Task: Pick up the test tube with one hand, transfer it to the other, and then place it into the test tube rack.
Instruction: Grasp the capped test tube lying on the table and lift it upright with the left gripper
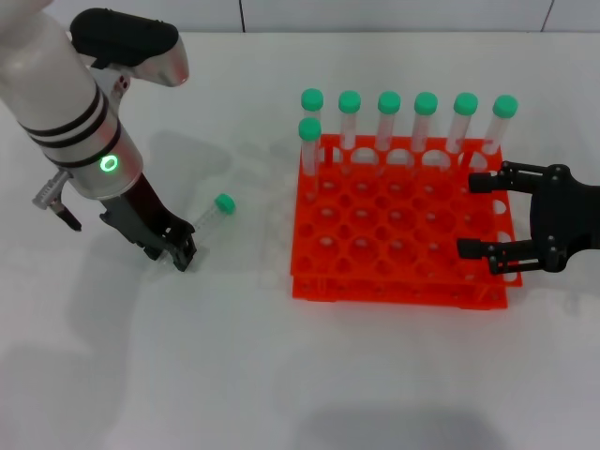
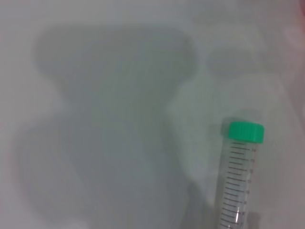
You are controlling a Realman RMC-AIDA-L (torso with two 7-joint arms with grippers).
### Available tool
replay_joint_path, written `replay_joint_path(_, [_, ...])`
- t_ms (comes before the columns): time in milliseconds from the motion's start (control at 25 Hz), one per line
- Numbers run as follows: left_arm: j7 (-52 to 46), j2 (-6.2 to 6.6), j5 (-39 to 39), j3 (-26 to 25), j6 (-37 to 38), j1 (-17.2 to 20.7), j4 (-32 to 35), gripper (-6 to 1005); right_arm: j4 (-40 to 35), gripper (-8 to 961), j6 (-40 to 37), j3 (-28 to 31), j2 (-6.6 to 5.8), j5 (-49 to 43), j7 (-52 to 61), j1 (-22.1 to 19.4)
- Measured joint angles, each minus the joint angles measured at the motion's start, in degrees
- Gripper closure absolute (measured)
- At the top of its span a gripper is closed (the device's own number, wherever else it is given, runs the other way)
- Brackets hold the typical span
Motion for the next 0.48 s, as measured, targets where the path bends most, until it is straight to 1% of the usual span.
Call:
replay_joint_path(200, [-0.02,-0.08,-0.03,0.33,-0.07,-0.68,-0.49,612,0.0,81,0.09,0.0,-0.01,0.0,0.0,0.01])
replay_joint_path(480, [-0.08,-0.13,-0.16,1.19,-0.74,-0.69,-0.53,615,0.01,81,0.12,0.0,-0.01,0.0,0.11,0.01])
